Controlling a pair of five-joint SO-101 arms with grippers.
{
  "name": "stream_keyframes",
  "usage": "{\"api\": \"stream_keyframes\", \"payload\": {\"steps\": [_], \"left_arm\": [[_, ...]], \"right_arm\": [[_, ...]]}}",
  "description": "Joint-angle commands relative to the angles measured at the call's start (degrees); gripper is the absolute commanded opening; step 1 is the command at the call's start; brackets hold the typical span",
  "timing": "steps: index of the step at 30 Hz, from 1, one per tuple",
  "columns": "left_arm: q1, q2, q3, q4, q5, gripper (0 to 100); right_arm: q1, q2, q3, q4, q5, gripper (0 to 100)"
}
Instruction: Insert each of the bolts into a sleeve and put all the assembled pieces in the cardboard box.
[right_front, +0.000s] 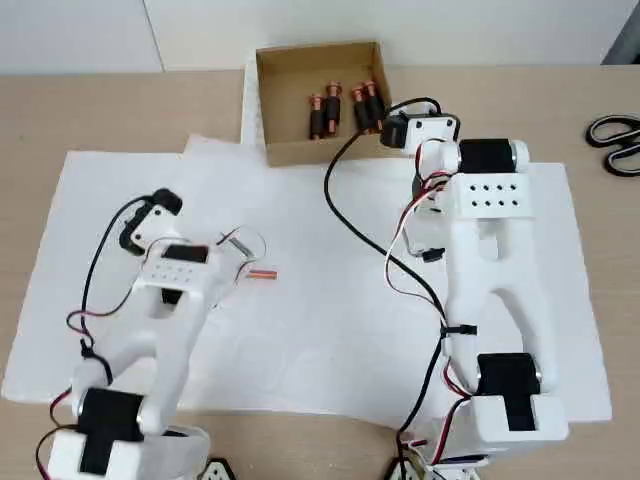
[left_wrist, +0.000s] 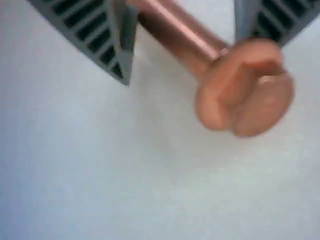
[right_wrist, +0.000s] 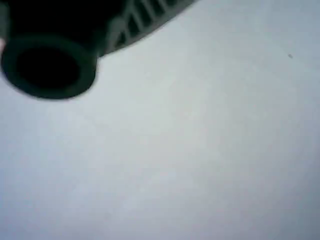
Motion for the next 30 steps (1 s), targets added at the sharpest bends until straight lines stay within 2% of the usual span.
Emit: {"api": "stream_keyframes", "payload": {"steps": [1,7,13,18,22,25,30], "left_arm": [[0.26,4.04,-3.82,3.08,0.44,13],[0.53,4.22,-7.6,6.77,0.18,0],[1.49,4.13,-18.86,18.99,-0.26,1],[3.69,4.13,-30.99,31.47,-13.01,1],[1.49,4.4,-38.9,38.86,-25.05,1],[-0.79,4.57,-40.04,39.56,-33.41,1],[-4.66,6.86,-39.96,39.82,-42.02,1]], "right_arm": [[0.13,-3.3,-0.26,0.22,-0.7,0.4],[0.13,-3.3,-0.26,0.22,-0.7,0.4],[0.13,-3.3,-0.26,0.22,-0.7,0.4],[0.13,-3.3,-0.26,0.22,-0.7,0.4],[0.13,-3.3,-0.26,0.22,-0.7,0.4],[0.13,-3.3,-0.26,0.22,-0.7,0.4],[0.13,-3.3,-0.26,0.22,-0.7,0.4]]}}
